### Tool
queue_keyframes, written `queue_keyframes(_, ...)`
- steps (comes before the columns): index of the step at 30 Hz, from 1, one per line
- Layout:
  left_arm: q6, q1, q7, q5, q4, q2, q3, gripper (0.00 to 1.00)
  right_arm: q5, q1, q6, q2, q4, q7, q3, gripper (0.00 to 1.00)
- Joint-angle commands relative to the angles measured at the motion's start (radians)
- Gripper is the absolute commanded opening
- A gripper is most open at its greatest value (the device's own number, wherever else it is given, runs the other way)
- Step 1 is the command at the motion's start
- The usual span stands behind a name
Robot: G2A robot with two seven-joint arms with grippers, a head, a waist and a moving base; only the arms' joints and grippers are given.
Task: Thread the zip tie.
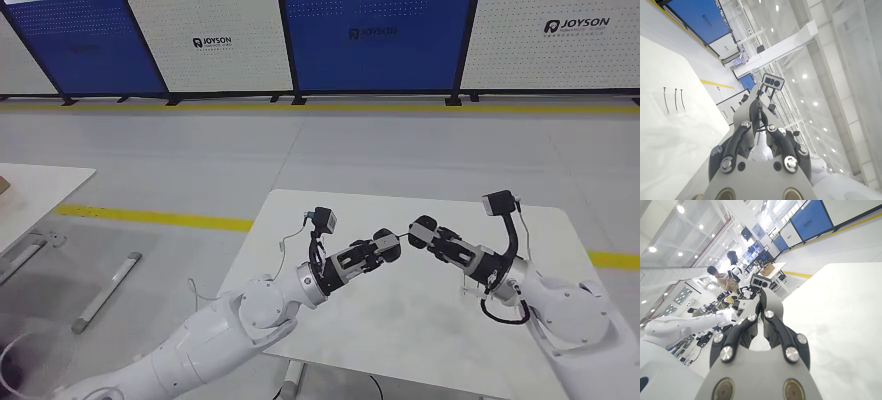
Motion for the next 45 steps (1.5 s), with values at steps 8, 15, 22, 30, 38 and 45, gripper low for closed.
queue_keyframes(8,0.007,0.016,-0.014,0.011,0.000,-0.014,-0.020,0.00,-0.006,-0.003,0.003,-0.005,-0.002,0.010,0.005,0.00)
queue_keyframes(15,0.019,0.028,-0.025,0.017,0.001,-0.025,-0.036,0.50,-0.012,-0.008,0.005,-0.008,-0.004,0.020,0.012,0.00)
queue_keyframes(22,0.028,0.037,-0.033,0.027,0.002,-0.035,-0.051,0.41,-0.017,-0.012,0.007,-0.011,-0.010,0.024,0.016,0.00)
queue_keyframes(30,0.036,0.048,-0.040,0.032,0.001,-0.047,-0.069,0.19,-0.021,-0.013,0.010,-0.015,-0.012,0.028,0.021,0.00)
queue_keyframes(38,0.040,0.059,-0.053,0.036,0.006,-0.057,-0.083,0.00,-0.023,-0.017,0.009,-0.019,-0.010,0.029,0.027,0.00)
queue_keyframes(45,0.044,0.068,-0.062,0.044,0.008,-0.067,-0.095,0.00,-0.024,-0.021,0.009,-0.022,-0.007,0.032,0.032,0.00)
